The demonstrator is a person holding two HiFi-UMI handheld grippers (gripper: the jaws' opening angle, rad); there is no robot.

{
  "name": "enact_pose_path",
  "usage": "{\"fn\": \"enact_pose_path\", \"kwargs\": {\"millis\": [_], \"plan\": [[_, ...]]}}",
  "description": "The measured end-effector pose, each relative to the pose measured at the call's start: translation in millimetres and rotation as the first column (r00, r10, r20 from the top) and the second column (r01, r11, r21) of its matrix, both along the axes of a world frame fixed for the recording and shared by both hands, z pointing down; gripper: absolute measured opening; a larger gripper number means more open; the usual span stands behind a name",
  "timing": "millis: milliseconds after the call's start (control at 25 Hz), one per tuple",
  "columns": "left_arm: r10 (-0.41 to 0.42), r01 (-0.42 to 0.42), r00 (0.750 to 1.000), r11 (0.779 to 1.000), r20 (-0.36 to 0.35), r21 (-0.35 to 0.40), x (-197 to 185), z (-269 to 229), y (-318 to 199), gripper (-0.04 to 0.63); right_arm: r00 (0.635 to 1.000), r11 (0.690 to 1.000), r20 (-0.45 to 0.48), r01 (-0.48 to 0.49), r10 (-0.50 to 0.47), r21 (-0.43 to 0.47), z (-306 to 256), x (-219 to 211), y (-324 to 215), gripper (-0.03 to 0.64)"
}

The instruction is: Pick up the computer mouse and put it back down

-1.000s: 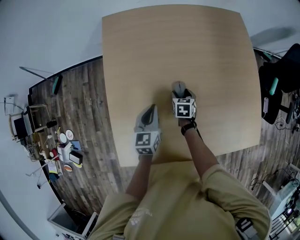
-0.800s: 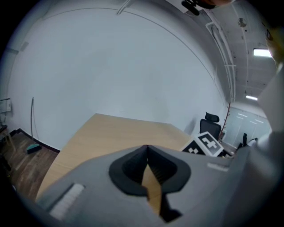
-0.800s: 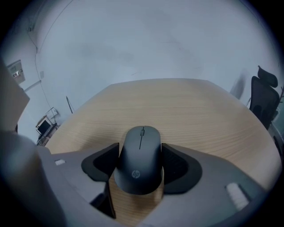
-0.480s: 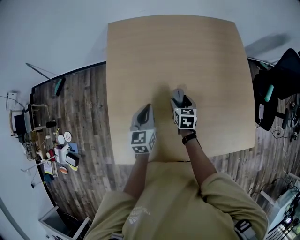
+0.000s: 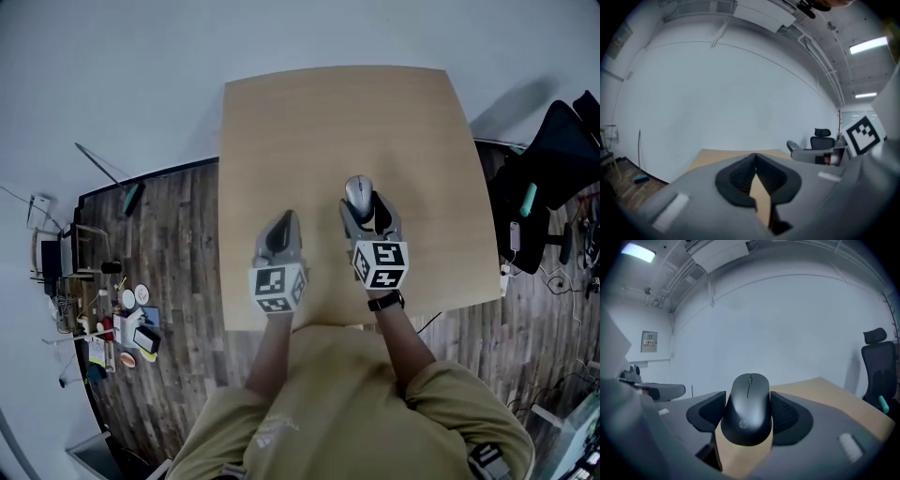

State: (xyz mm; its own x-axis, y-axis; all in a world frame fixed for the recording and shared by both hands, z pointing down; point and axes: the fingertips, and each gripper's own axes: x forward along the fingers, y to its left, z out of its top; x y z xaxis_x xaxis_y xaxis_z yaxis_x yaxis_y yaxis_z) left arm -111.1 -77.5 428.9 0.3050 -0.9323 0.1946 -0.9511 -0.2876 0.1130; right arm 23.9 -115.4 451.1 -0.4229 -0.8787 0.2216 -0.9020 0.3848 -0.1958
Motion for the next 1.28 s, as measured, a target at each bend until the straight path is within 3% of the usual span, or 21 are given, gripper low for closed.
{"fn": "enact_pose_path", "kwargs": {"millis": [80, 280, 680, 960, 1280], "plan": [[-0.005, 0.005, 1.000, 1.000, 0.019, 0.029, 8, -18, 11, 0.002, 1.000, 0.997, 0.013, 0.005, -0.006, 0.075, -34, 9, 13, 0.302], [-0.030, 0.031, 0.999, 0.991, -0.010, 0.130, 23, -62, 44, 0.002, 0.999, 0.978, 0.040, 0.008, -0.017, 0.207, -93, 26, 52, 0.302], [-0.087, 0.095, 0.995, 0.969, -0.045, 0.228, 54, -97, 117, -0.002, 0.997, 0.951, 0.049, 0.049, -0.067, 0.304, -131, 52, 128, 0.302], [-0.027, 0.043, 0.997, 0.976, -0.075, 0.215, 92, -86, 150, 0.000, 0.997, 0.955, 0.058, 0.029, -0.048, 0.294, -124, 82, 165, 0.302], [0.159, -0.143, 0.984, 0.974, -0.084, 0.177, 167, -70, 128, 0.000, 0.996, 0.964, 0.042, -0.084, 0.076, 0.253, -105, 137, 165, 0.302]]}}
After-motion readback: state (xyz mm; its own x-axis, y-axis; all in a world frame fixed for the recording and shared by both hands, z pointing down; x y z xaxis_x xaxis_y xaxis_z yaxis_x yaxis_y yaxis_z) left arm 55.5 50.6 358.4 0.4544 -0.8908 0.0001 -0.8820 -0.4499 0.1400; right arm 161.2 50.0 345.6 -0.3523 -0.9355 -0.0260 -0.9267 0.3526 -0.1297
